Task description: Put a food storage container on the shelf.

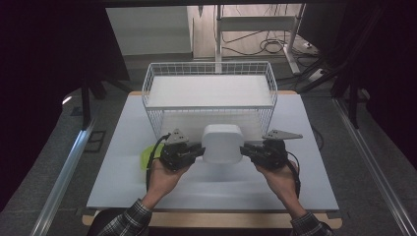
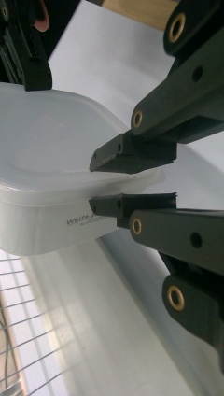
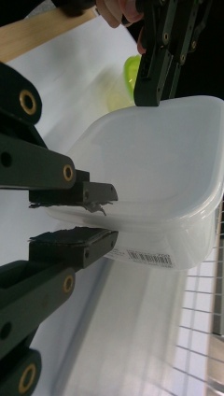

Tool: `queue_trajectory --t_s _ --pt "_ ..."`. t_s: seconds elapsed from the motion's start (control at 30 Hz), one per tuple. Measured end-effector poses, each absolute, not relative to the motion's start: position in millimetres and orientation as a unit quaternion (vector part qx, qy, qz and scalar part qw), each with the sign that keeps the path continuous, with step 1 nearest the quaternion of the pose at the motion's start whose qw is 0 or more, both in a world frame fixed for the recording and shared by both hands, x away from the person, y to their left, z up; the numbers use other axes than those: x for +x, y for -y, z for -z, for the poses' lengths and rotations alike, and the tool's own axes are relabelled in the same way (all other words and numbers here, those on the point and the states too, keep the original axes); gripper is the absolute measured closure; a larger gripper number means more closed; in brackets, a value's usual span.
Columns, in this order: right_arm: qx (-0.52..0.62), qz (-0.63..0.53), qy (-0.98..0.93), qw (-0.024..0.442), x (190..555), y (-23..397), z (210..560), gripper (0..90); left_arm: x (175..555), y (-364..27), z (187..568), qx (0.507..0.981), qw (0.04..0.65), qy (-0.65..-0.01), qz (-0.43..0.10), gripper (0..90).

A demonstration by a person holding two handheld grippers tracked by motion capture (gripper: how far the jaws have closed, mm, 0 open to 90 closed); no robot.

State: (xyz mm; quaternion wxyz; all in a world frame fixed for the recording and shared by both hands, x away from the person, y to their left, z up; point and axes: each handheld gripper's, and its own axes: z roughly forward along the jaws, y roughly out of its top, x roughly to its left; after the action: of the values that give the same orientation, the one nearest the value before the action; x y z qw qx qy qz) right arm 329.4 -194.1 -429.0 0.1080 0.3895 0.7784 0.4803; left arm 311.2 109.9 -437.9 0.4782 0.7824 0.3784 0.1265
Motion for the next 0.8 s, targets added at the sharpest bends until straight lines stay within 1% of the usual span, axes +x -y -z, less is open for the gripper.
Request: queue_trajectory --t_s 0.17,0.4,0.8 --pt "0.376 -0.486 -0.78 0.12 329.9 188.3 408.5 77.3 311.4 -116.2 421.8 0.777 0.485 -0.378 -0.132 78.5" --pt "0.357 -0.498 -0.778 0.135 332.3 180.0 380.5 77.4 310.6 -124.5 396.7 0.772 0.493 -0.37 -0.154 78.4" --pt "0.342 -0.515 -0.771 0.149 338.9 169.2 346.0 77.4 314.6 -136.1 362.1 0.76 0.507 -0.366 -0.174 78.3"
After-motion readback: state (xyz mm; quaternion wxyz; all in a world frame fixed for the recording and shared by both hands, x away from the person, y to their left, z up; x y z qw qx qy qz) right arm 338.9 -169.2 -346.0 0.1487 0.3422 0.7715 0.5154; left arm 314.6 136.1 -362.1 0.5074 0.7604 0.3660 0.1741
